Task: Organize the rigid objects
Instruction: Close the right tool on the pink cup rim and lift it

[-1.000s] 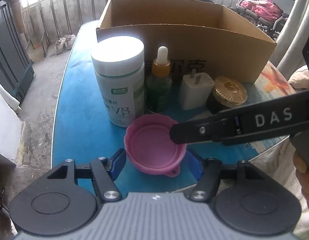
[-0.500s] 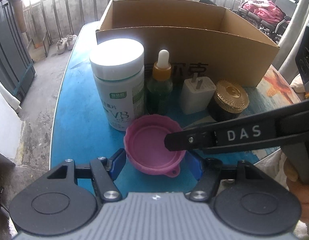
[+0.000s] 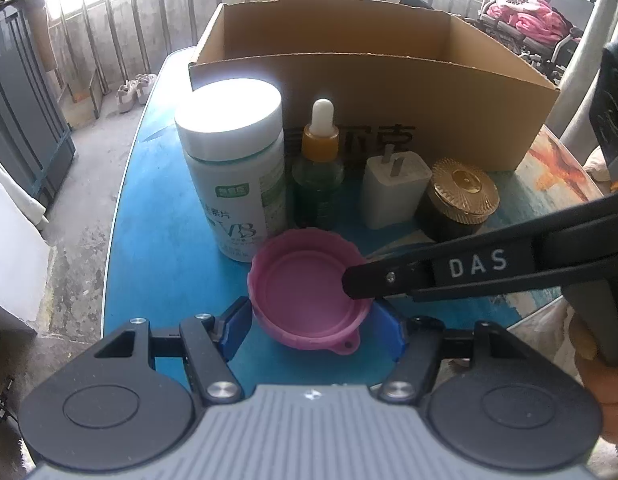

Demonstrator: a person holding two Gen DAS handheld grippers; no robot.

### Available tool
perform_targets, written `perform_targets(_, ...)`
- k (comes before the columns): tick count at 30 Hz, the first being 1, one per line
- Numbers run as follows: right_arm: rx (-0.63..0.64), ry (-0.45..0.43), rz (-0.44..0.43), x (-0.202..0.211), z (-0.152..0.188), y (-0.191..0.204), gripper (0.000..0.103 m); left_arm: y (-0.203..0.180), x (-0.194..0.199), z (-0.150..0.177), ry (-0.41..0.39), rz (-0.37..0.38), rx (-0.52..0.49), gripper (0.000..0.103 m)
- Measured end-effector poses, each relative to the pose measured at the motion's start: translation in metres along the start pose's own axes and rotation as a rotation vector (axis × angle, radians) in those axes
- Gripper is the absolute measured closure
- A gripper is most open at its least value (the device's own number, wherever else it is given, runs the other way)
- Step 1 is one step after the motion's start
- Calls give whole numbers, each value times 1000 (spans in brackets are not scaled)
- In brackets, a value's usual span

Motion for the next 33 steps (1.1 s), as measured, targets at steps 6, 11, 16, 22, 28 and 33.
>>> perform_targets(6, -2, -5, -3, -4, 1, -2, 86, -2, 0, 0, -4, -11, -8, 37)
perform_targets(11, 13, -13, 3, -3, 4, -2, 88, -2, 3, 0, -4, -7, -6, 37)
perform_targets(16, 25, -24, 2, 2, 7, 3, 89, -5, 11, 1, -18, -23, -15, 37)
perform_targets(22, 35, -45, -10, 14, 10, 8, 89, -10, 25, 1, -45, -45, -24, 38)
perform_targets(28, 69, -81, -19, 34, 15, 18, 89, -17, 44, 0, -82, -66, -33, 38)
perform_targets(33, 94, -127, -32, 59, 16, 26, 89, -27, 63, -3, -126, -86, -52, 38)
Point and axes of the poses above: each gripper's, at about its wrist camera, not at the fingertips, and x roughly against the way its jaws point, y to its left, z to its underside, the point moved 1 cm from there along -x, roughly the way its jaws point, and after that the axes turned 9 degrees about -z, right-handed, at the moved point
